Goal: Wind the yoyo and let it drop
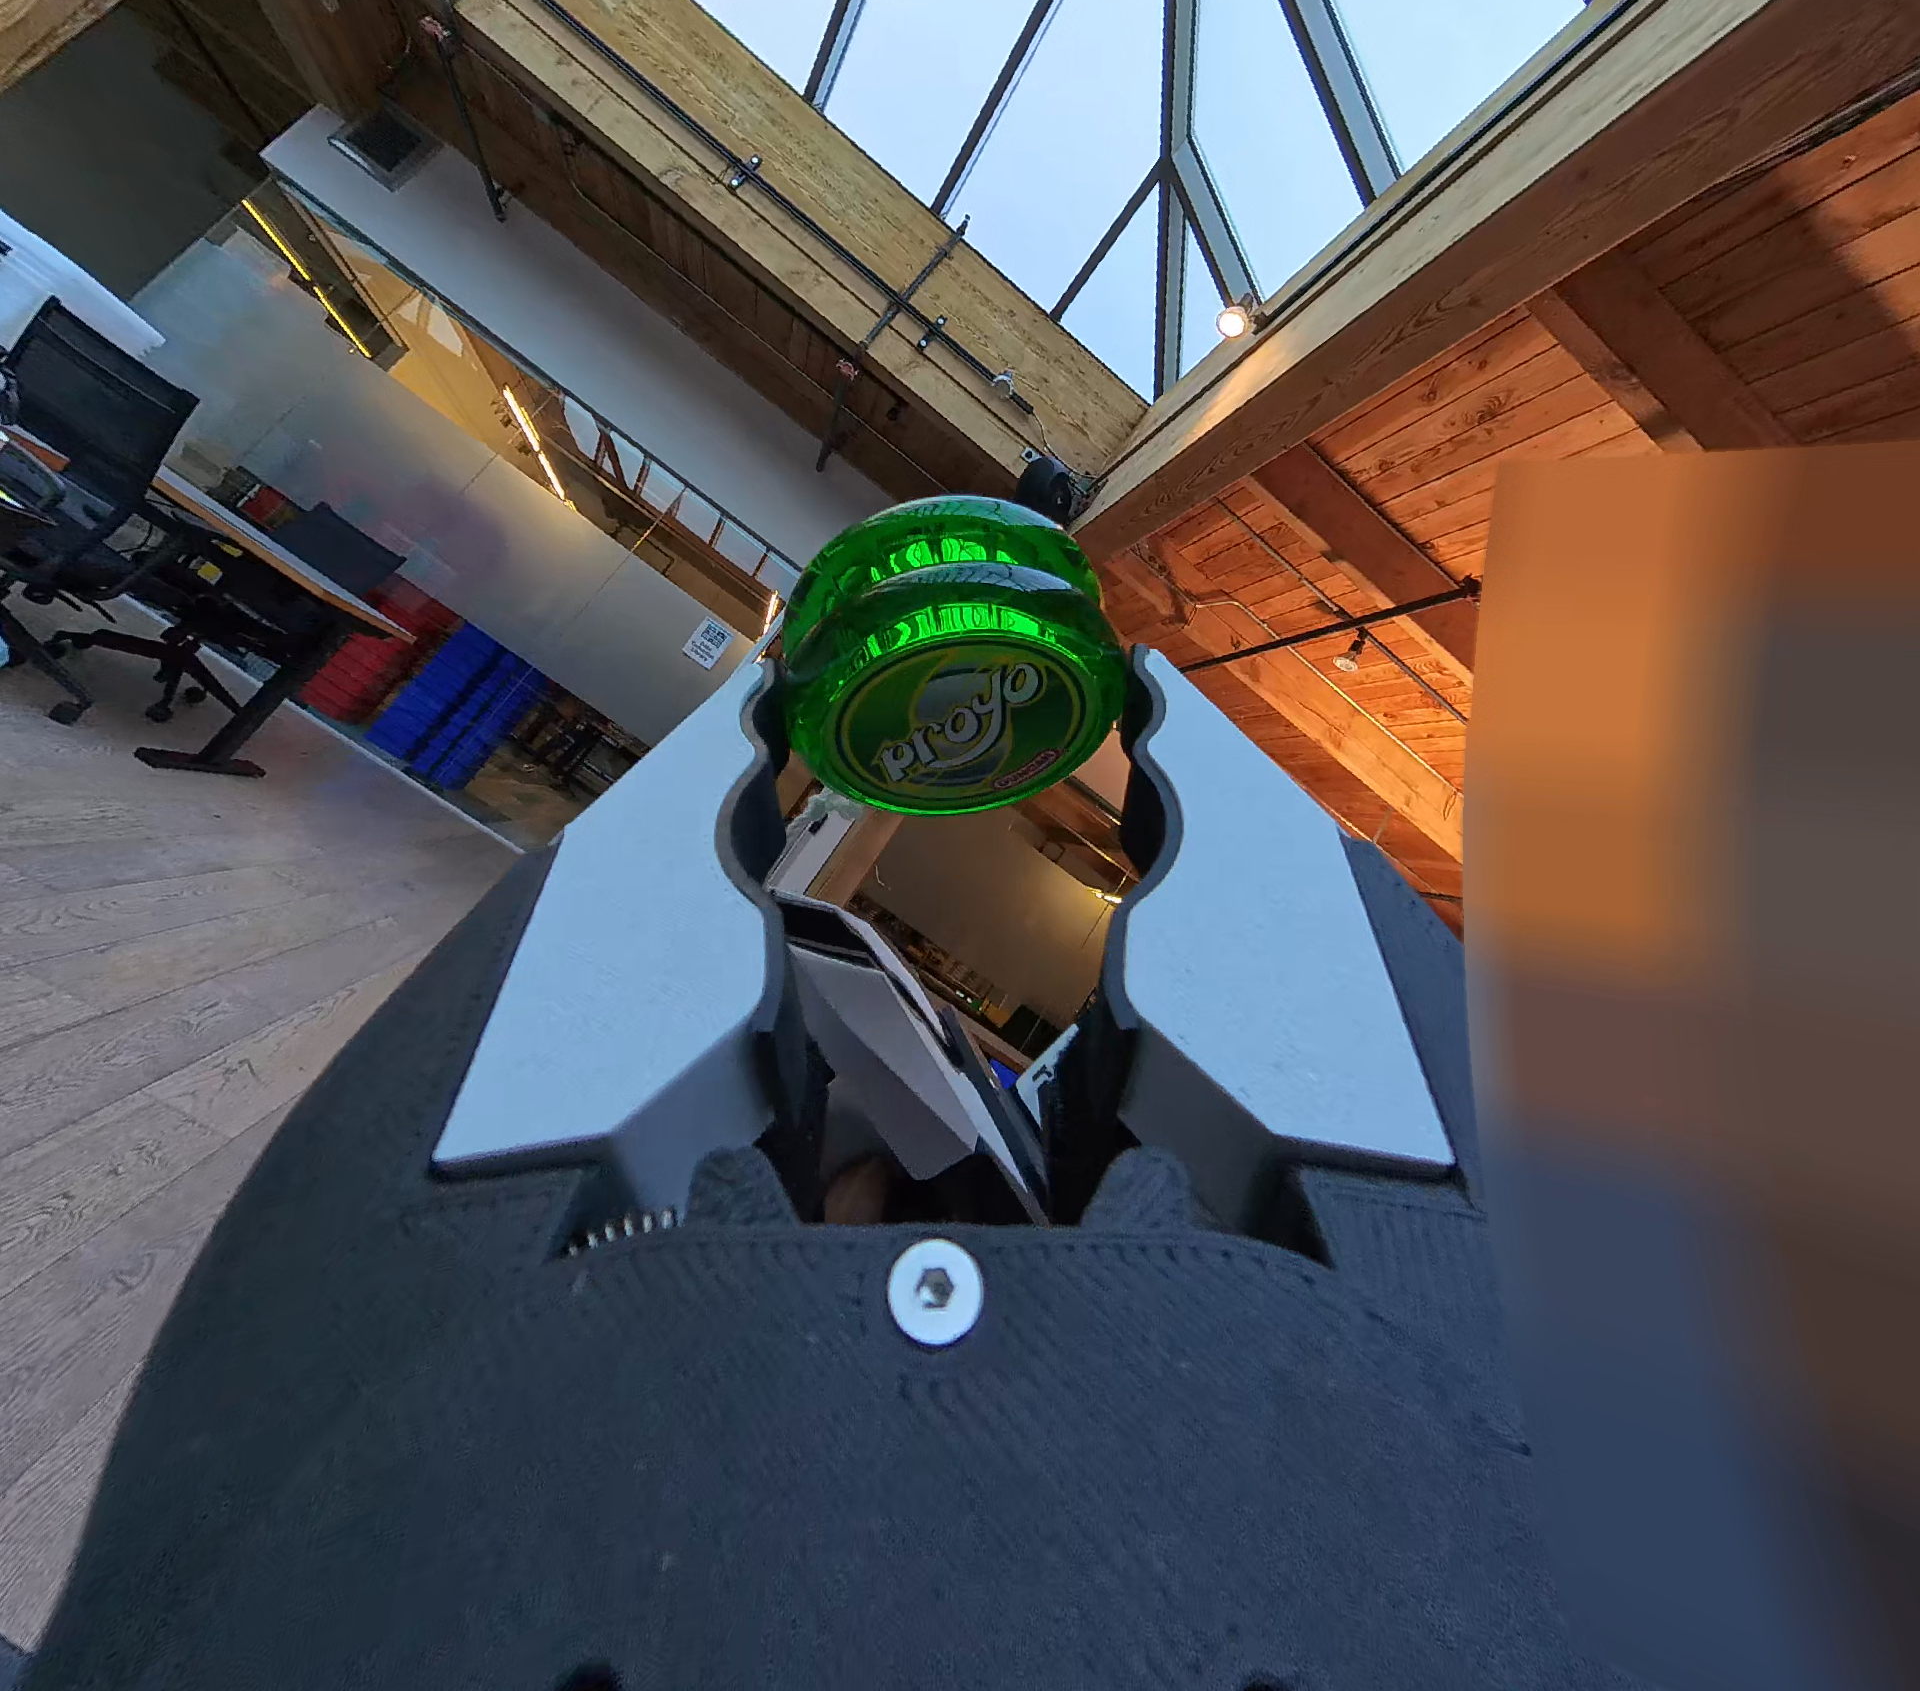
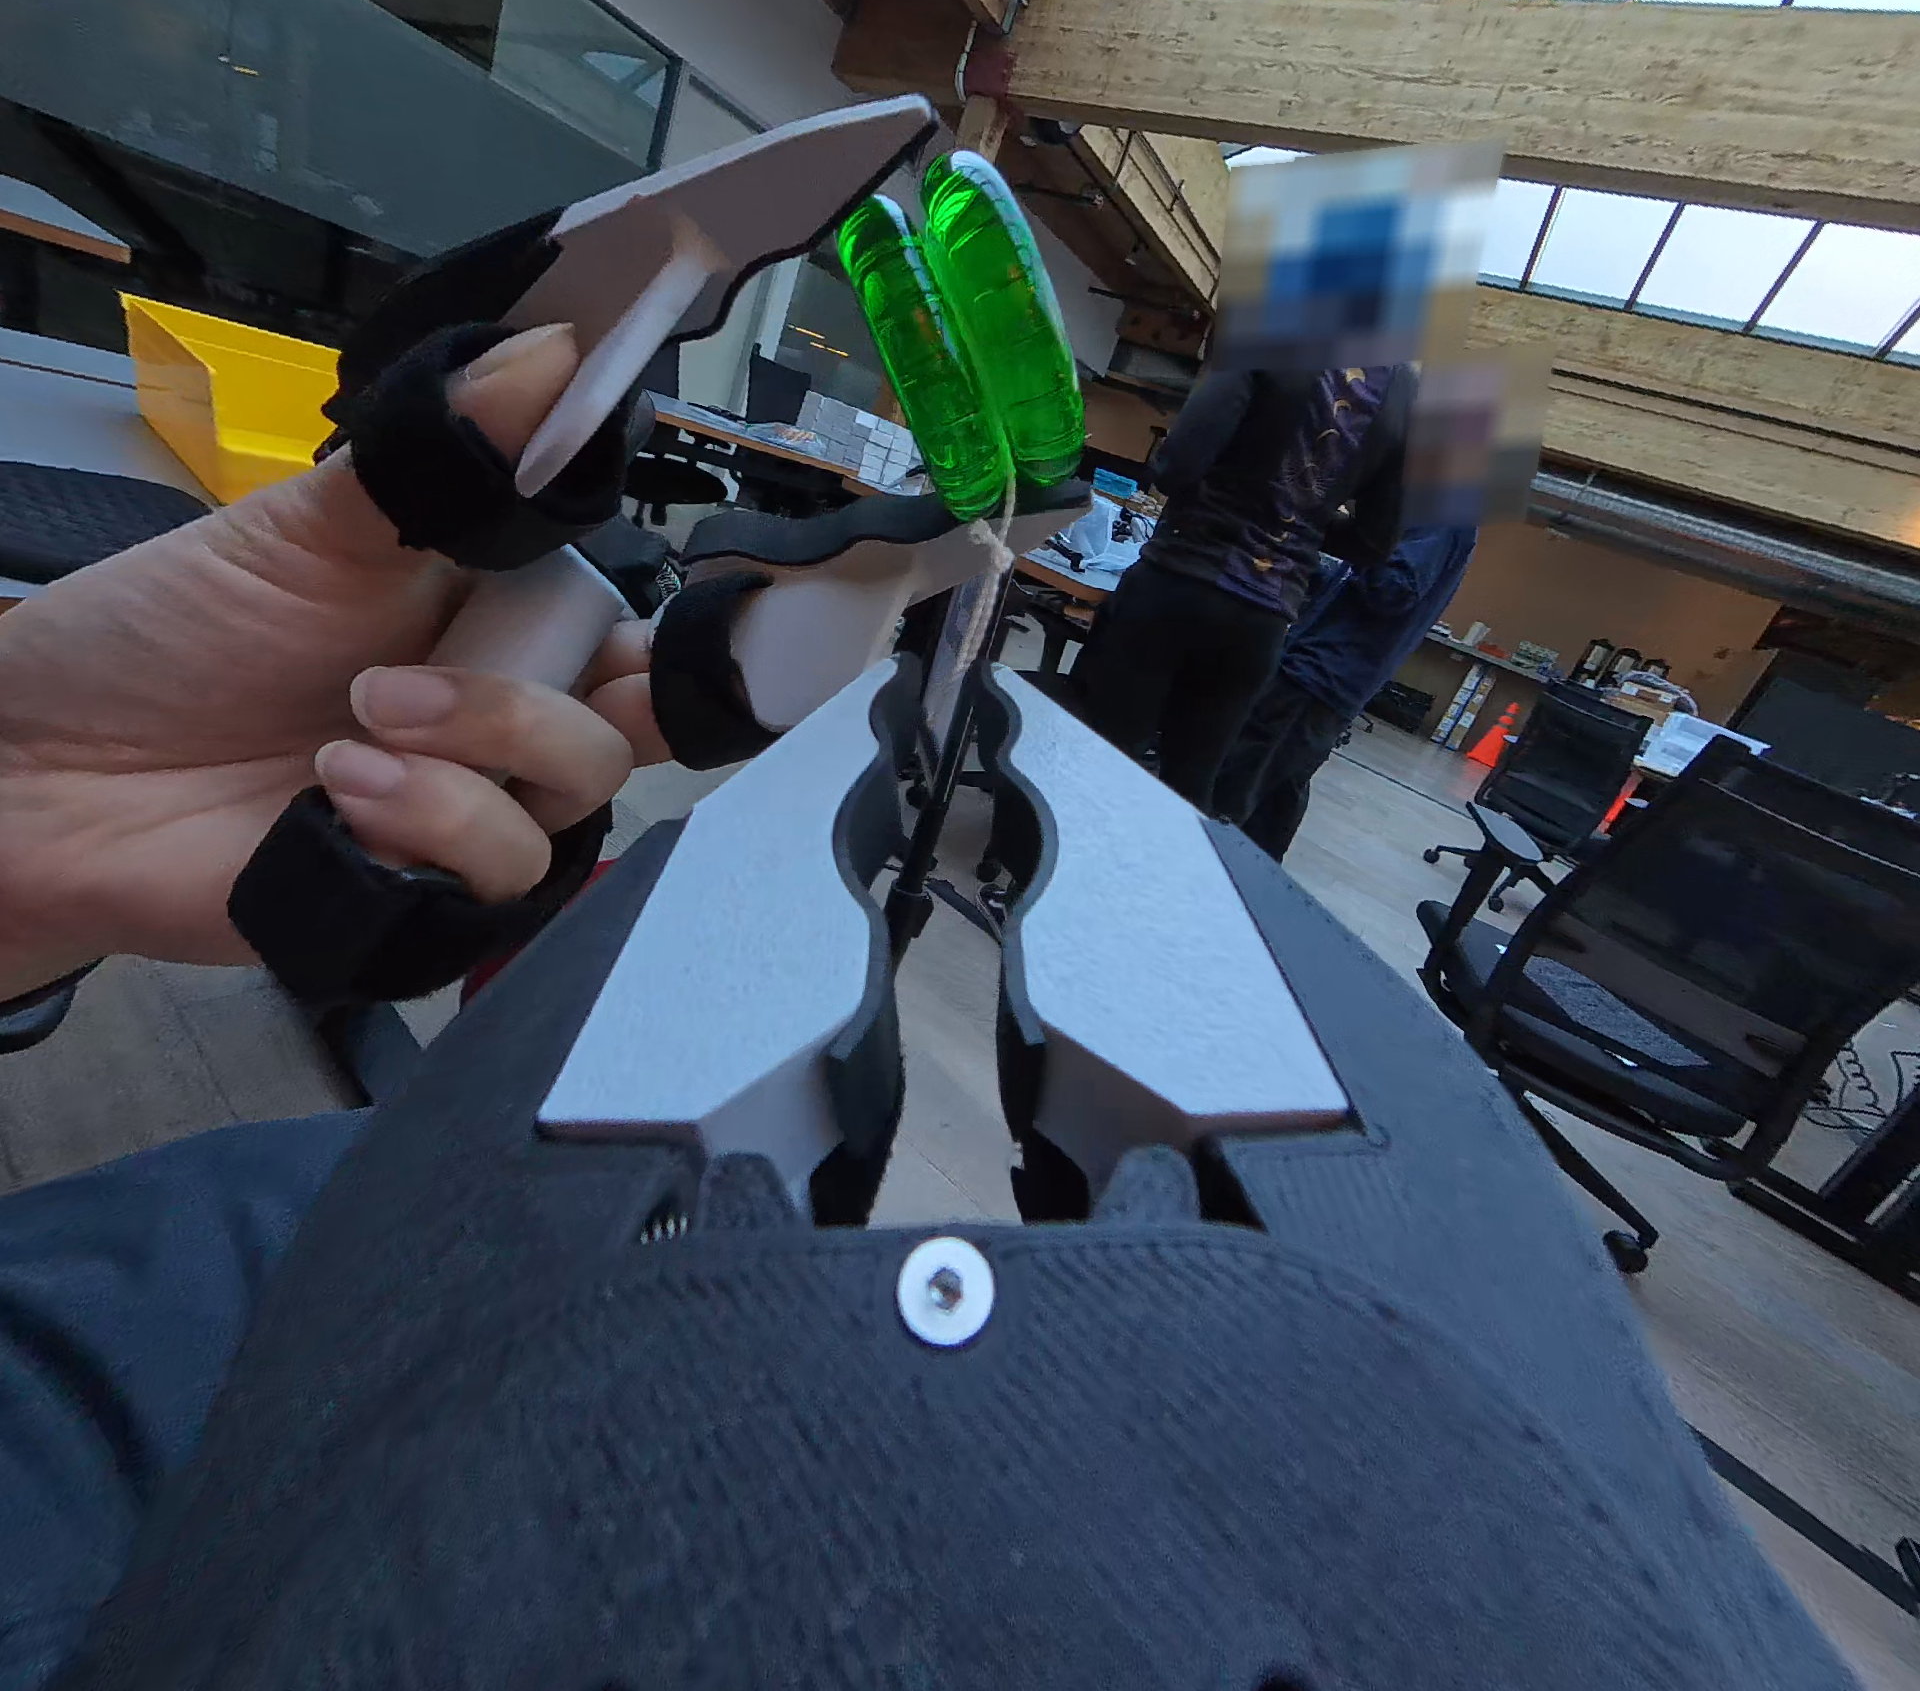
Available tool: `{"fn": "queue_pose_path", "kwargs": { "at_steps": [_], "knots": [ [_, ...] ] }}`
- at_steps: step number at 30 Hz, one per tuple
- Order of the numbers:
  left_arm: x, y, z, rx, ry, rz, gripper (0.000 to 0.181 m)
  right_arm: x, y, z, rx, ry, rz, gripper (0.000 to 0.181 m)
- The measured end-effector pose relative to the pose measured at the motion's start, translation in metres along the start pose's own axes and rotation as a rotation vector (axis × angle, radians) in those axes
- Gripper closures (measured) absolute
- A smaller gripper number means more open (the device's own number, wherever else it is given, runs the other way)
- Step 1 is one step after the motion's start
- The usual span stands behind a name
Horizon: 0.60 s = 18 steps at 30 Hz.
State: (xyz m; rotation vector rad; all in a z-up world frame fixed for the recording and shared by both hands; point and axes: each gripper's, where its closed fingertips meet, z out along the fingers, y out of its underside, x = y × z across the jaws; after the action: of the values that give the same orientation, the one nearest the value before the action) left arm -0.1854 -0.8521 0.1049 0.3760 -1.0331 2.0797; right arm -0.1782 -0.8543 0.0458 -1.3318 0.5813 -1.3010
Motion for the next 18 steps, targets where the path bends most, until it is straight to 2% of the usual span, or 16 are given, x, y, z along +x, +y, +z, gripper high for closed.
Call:
{"fn": "queue_pose_path", "kwargs": {
  "at_steps": [11,18],
  "knots": [
    [0.001,0.002,0.002,-0.011,0.009,-0.011,0.118,0.006,0.002,0.0,-0.005,-0.009,0.092,0.181],
    [-0.014,-0.006,-0.003,0.008,-0.047,-0.001,0.118,-0.003,-0.007,-0.005,0.071,-0.142,0.162,0.181]
  ]
}}
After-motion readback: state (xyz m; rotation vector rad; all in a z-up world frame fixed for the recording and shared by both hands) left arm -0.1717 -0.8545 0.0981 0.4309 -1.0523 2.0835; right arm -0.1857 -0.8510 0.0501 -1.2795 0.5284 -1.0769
